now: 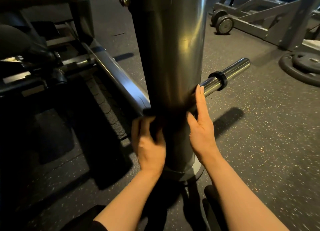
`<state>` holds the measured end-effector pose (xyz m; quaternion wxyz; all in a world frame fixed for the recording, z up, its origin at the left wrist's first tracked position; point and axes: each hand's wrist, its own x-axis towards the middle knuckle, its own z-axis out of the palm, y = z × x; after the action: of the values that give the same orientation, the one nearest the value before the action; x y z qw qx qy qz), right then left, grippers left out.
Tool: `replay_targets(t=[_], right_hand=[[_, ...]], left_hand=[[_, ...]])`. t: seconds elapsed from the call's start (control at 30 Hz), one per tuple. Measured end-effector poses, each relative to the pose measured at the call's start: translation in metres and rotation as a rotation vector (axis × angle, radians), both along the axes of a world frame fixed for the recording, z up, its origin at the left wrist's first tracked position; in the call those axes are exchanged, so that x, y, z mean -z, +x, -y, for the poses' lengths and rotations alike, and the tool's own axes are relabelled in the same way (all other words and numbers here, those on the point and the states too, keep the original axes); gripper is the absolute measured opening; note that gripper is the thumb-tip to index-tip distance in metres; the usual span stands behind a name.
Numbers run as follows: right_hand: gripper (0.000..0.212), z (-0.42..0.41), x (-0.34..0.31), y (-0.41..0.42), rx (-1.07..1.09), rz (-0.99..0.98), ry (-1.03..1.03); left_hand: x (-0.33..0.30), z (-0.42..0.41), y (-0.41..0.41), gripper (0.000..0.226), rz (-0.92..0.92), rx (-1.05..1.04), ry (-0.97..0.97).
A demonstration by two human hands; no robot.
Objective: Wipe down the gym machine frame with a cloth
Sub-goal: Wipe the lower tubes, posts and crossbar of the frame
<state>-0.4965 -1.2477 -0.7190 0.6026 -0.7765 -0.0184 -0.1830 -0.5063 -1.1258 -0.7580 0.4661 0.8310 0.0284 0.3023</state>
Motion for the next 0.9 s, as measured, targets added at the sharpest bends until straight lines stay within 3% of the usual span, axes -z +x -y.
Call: replay_targets(t=[0.07, 0.17, 0.33, 0.43, 0.5, 0.57, 0.63, 0.67, 0.73, 0.83, 0.9], right_hand=[[0.075, -0.003, 0.004, 0.002, 0.012, 0.018, -0.023], [0.074, -0.005, 0.006, 0.003, 0.023, 0.027, -0.026], [0.076, 0.001, 0.007, 0.001, 0.025, 0.003, -0.082], [0.060, -0.002, 0.014, -0.013, 0.227, -0.101, -0.144], [0.026, -0.008, 0.024, -0.021, 0.366, -0.334, -0.132], [0.018, -0.012, 0.031, -0.025, 0.247, -0.557, 0.027], [0.013, -0.017, 0.036, -0.029, 0.089, -0.550, 0.142], [0.014, -0.020, 0.033, -0.031, 0.078, -0.452, 0.085], [0.023, -0.021, 0.017, -0.032, 0.169, -0.170, -0.057], [0.031, -0.011, -0.009, -0.021, 0.318, 0.265, -0.309], [0.034, -0.004, -0.008, -0.012, 0.309, 0.321, -0.441]], left_hand=[[-0.014, 0.007, 0.007, 0.028, 0.133, 0.058, -0.012], [0.002, 0.009, 0.005, 0.027, 0.081, 0.083, -0.020], [0.016, 0.008, 0.002, 0.021, -0.271, 0.076, -0.108], [0.025, 0.001, 0.001, 0.021, -0.632, 0.135, -0.101], [0.024, 0.003, -0.006, 0.015, -0.668, 0.120, -0.277], [0.013, 0.008, -0.013, 0.020, -0.593, 0.147, -0.652], [0.010, 0.005, -0.013, 0.050, -0.627, 0.272, -1.012], [0.008, 0.002, -0.011, 0.068, -0.671, 0.318, -1.075], [0.006, -0.009, -0.001, 0.084, -0.660, 0.342, -0.880], [-0.004, -0.018, 0.011, 0.039, -0.276, 0.203, -0.484], [-0.004, -0.017, 0.011, 0.039, -0.248, 0.254, -0.350]])
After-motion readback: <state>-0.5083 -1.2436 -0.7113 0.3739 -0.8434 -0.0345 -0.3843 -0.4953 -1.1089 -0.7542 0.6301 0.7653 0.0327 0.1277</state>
